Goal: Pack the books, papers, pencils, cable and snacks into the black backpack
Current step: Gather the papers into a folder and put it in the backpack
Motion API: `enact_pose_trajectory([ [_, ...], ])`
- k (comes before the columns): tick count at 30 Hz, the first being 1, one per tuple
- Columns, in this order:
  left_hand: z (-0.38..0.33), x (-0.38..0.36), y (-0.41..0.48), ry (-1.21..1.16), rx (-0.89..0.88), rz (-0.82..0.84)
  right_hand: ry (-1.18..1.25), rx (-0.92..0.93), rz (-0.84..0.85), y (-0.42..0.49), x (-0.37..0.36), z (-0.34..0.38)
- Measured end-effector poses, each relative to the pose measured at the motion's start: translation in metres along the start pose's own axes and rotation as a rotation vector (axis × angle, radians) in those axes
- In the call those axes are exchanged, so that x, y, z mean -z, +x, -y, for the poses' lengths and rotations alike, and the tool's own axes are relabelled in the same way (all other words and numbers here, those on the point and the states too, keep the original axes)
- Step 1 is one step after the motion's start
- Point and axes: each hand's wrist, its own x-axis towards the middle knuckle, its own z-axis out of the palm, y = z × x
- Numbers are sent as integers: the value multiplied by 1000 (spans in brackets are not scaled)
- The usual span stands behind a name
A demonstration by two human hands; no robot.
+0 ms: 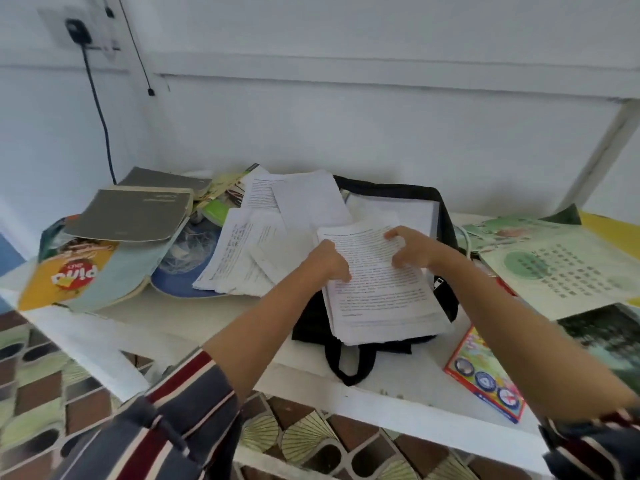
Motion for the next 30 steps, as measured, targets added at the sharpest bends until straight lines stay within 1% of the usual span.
enact_pose_trajectory([
  [3, 11, -15, -1, 105, -7, -63, -210, -21, -39, -7, -15, -2],
  [5, 10, -20, -2, 118, -15, -84, -229, -46, -79, -9, -20, -2],
  [7, 8, -21, -1, 74, -24, -78, -137, -71, -117, -9, -21, -1],
  [11, 8, -20, 0, -2, -23, -76, 132, -138, -160, -12, -15, 1],
  [14, 10, -18, 0, -166, -37, -118, 289, -187, -164, -16, -8, 2],
  [17, 11, -18, -3, -295, -78, -111, 344, -232, -145, -24, -3, 4],
  [19, 5, -13, -8, -343, -129, -99, 392, -225, -176, -30, -2, 4],
  [22, -11, 9, -9, -406, -226, -85, 522, -127, -284, -35, 4, 9],
  [24, -22, 30, -7, -417, -306, -52, 591, -85, -349, -34, 9, 19],
  [26, -28, 53, -2, -380, -323, -17, 657, -72, -385, -28, 10, 30],
  [30, -24, 85, 25, -149, -291, 67, 685, -128, -371, -12, -15, 47],
])
